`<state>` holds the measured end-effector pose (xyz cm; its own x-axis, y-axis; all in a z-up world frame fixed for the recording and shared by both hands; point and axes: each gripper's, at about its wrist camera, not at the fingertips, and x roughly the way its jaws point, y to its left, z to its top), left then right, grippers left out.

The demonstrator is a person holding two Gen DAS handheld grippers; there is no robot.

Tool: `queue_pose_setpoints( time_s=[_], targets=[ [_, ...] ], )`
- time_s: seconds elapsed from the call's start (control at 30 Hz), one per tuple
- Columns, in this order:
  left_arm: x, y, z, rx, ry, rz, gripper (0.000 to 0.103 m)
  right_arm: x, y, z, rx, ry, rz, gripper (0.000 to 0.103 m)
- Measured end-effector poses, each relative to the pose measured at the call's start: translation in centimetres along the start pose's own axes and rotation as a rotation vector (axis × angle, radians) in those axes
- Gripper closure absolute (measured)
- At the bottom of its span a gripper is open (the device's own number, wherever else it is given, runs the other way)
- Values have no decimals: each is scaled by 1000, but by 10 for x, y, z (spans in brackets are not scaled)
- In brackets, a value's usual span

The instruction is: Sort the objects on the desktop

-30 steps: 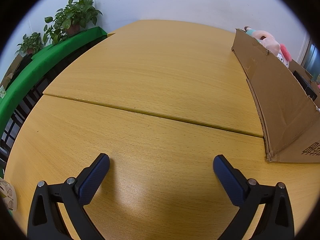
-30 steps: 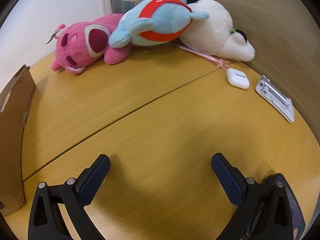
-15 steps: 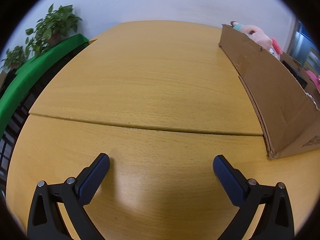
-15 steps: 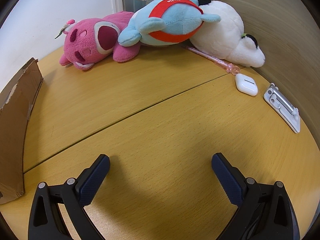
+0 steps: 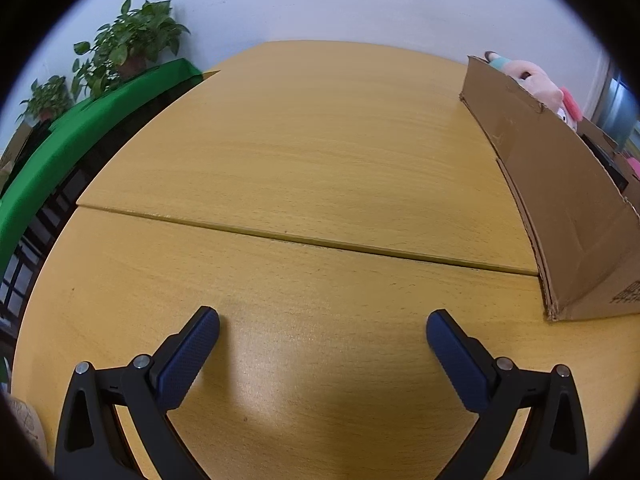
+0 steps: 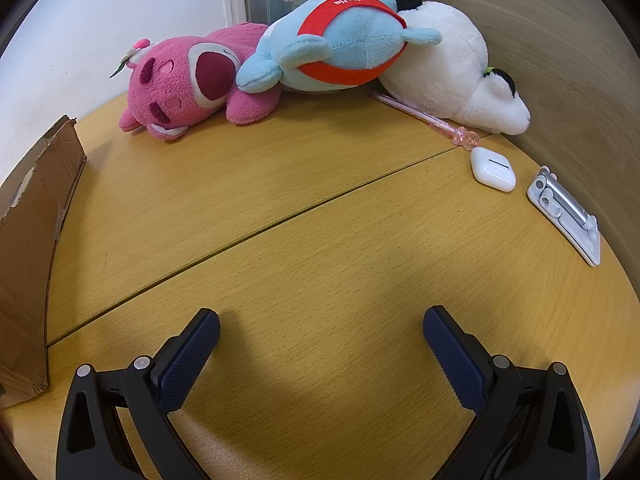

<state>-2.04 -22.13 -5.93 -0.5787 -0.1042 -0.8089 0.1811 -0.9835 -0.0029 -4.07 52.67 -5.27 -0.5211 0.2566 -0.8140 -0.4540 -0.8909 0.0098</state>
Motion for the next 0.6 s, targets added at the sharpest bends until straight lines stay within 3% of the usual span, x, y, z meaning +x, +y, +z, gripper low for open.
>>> queue_pose_setpoints(
  time_s=[0.6],
  targets=[
    [0,0,-1,-1,-1,1,0,0,0,0,1,0,0,0]
  ],
)
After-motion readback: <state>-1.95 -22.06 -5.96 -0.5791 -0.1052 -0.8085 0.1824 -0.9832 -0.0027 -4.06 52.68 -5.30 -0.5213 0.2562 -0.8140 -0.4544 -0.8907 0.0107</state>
